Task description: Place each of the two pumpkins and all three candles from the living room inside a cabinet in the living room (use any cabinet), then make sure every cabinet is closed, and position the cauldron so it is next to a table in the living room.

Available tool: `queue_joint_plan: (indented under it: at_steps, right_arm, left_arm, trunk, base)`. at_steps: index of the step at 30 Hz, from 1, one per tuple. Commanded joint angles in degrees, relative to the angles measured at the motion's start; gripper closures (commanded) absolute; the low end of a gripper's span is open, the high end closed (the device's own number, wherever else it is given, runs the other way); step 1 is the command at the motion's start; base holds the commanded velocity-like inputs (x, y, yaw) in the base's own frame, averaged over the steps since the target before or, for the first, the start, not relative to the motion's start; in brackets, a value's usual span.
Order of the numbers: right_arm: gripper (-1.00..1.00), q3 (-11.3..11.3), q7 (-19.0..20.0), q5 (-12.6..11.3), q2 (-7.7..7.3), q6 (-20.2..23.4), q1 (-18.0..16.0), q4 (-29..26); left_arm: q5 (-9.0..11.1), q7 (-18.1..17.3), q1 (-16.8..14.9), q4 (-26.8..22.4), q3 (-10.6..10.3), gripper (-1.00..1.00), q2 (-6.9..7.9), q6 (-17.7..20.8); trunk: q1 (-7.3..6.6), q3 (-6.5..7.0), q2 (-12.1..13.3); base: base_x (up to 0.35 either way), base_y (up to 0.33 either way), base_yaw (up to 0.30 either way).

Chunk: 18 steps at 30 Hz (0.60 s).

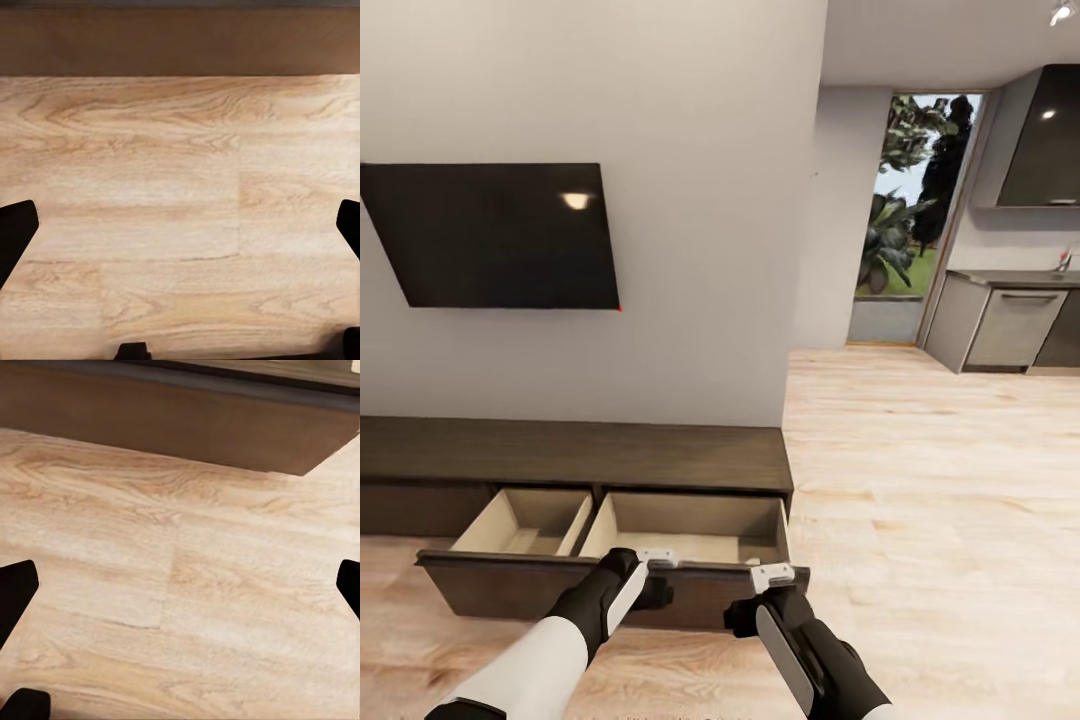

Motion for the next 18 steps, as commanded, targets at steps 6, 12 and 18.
queue_joint_plan:
  at_steps: [6,12,18]
  right_arm:
    - [-1.0,0.2,-0.6,-1.6,-0.04,0.1,0.0,-0.1]
    - [-1.0,0.2,-0.6,-1.8,-0.05,0.1,0.0,-0.1]
    - [-1.0,0.2,-0.6,-1.9,-0.06,0.1,0.0,-0.1]
  left_arm:
    - [0.6,0.3,0.0,-0.1,-0.5,-1.0,0.04,-0.8]
    - [0.6,0.3,0.0,-0.1,-0.4,-1.0,0.04,-1.2]
    - [0.6,0.2,0.0,-0.1,-0.4,-1.0,0.04,-1.8]
  trunk:
    - [-0.01,-0.28,0.0]
    - [-0.01,-0.55,0.0]
    - [-0.01,-0.87,0.0]
  base:
    - [-0.009,0.031,0.236]
    - [-0.001,0.027,0.247]
    - [0.0,0.211,0.239]
